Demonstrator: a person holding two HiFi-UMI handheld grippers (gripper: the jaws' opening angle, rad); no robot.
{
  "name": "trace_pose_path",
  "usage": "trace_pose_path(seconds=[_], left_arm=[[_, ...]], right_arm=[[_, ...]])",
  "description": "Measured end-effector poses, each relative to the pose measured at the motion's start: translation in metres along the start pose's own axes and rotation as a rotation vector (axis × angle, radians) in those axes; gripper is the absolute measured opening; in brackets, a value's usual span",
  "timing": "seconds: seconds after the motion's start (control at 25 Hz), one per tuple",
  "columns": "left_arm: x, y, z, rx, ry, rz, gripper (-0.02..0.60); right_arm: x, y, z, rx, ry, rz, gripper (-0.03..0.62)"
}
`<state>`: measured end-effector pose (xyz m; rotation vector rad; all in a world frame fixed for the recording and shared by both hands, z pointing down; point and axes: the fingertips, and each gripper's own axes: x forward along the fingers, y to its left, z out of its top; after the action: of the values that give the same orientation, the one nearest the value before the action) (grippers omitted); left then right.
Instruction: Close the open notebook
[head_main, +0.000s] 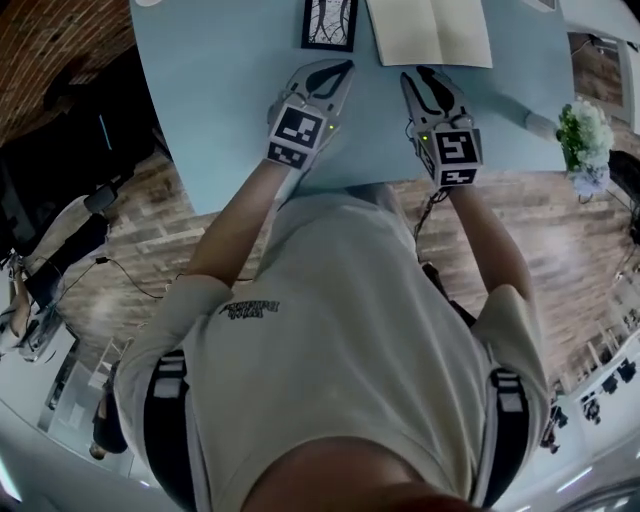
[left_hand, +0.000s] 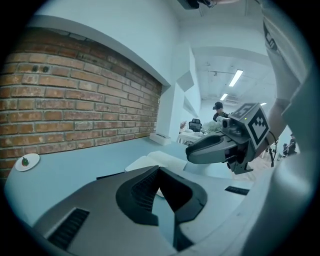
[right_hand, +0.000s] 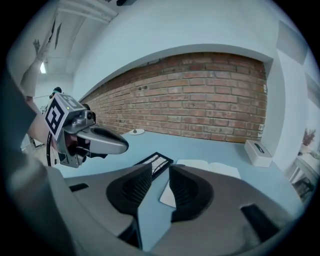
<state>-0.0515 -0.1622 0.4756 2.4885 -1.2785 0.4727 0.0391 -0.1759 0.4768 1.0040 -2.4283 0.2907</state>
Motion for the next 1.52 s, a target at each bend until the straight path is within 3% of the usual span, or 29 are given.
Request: trace_pose_path(seconds=[0.24,0.32,0.56,0.76,0.88,1.0,1.2,1.52], left_arm=[[0.034,0.018,-0.036,-0.017,0.077,-0.003,0.008],[0.041,0.020,-0.045,-0.021,0.093,-0.007,0.008],[0.059,0.021,-0.071,-0.061,0.134,-0.012,0.008],[0.067,0.017,-0.087,-0.075,0.163,-0.032,0.008],[0.073,0.019,-0.096,-0.069,0.180,-0.036,0.008],[0.076,0.022,-0.101,-0.061,0.192,-0.041,0.008],[0.076,0.025,-0.103,-0.058,0.199,-0.047,0.008],[0.073,0.013,-0.062,-0.037,0.146,-0.052,0.008]], right_arm=[[0.051,-0.003,-0.022,-0.069,0.056,0.028,0.112],[0.063,-0.002,-0.038,-0.084,0.097,0.045,0.157],[0.090,-0.005,-0.085,-0.128,0.210,0.047,0.158],[0.106,-0.006,-0.106,-0.271,0.300,0.021,0.158],[0.110,-0.004,-0.111,-0.303,0.327,0.019,0.158],[0.111,-0.002,-0.112,-0.319,0.321,0.029,0.144],[0.108,0.002,-0.105,-0.294,0.269,0.065,0.044],[0.072,-0.015,-0.057,-0.180,0.127,0.029,0.037]])
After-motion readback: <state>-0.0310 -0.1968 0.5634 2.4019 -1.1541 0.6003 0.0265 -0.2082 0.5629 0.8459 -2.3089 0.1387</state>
